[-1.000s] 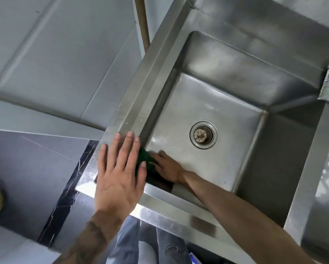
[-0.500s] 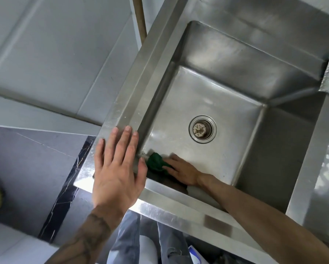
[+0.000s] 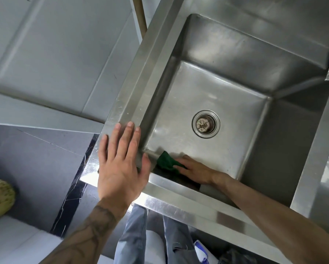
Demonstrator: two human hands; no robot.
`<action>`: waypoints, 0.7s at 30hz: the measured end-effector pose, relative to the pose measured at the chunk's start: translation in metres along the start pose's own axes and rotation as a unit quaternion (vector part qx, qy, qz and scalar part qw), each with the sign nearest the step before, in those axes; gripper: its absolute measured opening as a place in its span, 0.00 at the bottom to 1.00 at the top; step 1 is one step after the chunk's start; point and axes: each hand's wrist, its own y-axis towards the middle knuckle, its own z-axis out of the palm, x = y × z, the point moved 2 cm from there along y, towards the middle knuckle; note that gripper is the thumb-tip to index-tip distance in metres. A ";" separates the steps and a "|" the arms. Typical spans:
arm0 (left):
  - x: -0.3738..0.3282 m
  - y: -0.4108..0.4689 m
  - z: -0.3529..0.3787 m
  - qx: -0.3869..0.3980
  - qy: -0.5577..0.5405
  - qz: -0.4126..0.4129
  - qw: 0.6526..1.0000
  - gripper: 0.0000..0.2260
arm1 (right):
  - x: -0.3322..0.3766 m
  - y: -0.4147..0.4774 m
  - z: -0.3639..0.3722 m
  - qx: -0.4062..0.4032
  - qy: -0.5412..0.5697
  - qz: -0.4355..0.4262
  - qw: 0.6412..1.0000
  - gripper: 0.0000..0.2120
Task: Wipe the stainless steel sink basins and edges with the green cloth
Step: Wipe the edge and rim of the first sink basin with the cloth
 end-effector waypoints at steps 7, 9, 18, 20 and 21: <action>-0.001 -0.001 0.000 -0.029 -0.009 0.000 1.000 0.31 | 0.012 -0.074 -0.007 0.002 0.104 0.003 0.995 0.09; -0.002 -0.001 0.000 -0.032 -0.011 0.001 0.999 0.30 | 0.005 -0.072 -0.008 0.017 0.090 0.001 0.996 0.11; -0.001 0.001 -0.001 -0.031 0.000 0.000 1.000 0.30 | -0.015 -0.074 -0.006 0.015 0.095 0.036 0.995 0.19; -0.003 0.001 -0.002 -0.034 -0.003 0.000 0.999 0.30 | -0.016 -0.094 -0.003 -0.008 0.124 0.035 0.992 0.12; -0.003 0.001 -0.003 -0.033 -0.003 0.000 0.999 0.30 | -0.017 -0.099 -0.003 -0.008 0.132 0.039 0.990 0.10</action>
